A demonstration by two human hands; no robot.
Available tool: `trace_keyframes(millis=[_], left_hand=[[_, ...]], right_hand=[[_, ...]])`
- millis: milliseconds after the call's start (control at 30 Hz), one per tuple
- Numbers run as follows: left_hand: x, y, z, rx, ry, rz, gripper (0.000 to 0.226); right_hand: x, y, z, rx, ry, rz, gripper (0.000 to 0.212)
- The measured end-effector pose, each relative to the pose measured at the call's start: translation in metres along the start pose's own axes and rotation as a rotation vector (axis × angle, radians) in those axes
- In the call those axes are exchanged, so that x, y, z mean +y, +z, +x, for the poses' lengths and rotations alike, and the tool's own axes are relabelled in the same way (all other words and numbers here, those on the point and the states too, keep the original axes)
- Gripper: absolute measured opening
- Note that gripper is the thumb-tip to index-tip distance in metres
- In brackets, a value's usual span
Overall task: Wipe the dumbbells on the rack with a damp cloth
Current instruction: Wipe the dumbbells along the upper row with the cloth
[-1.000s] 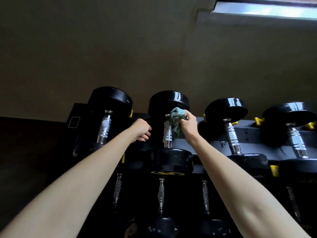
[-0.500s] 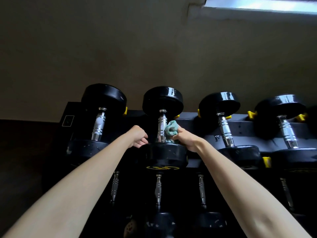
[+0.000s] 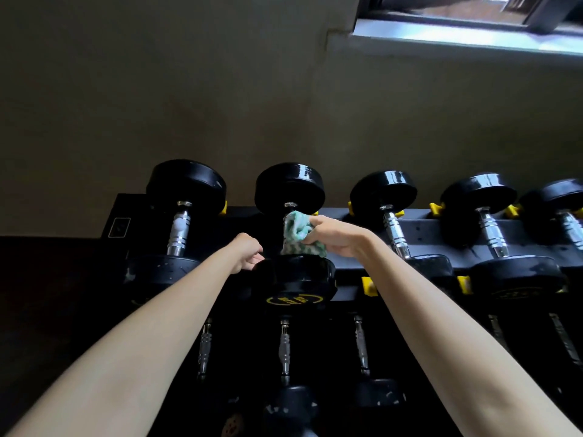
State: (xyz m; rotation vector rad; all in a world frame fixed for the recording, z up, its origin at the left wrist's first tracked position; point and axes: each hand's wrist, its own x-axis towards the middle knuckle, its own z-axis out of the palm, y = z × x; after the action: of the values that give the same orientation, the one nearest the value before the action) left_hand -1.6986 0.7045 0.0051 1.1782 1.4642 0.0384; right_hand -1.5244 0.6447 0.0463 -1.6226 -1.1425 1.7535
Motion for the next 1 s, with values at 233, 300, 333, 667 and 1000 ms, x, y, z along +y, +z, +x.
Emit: trace_keyframes(millis=[233, 300, 333, 667, 1000], left_hand=[[0.008, -0.01, -0.003, -0.031, 0.032, -0.095, 0.037], [0.018, -0.012, -0.006, -0.043, 0.095, -0.22, 0.033], [0.023, -0.013, -0.009, -0.081, 0.133, -0.29, 0.03], [0.055, -0.029, 0.01, -0.089, 0.352, -0.277, 0.02], [0.058, -0.008, 0.041, 0.417, 0.571, 0.051, 0.036]], right_hand=[[0.006, -0.004, -0.015, 0.036, -0.054, 0.592, 0.031], [0.009, -0.004, -0.011, 0.033, -0.071, 0.7, 0.031], [0.009, -0.005, -0.008, 0.043, -0.076, 0.725, 0.03], [-0.009, -0.02, 0.034, 0.317, -0.242, 0.504, 0.042], [0.012, -0.024, 0.062, 0.731, -0.317, -0.221, 0.022]])
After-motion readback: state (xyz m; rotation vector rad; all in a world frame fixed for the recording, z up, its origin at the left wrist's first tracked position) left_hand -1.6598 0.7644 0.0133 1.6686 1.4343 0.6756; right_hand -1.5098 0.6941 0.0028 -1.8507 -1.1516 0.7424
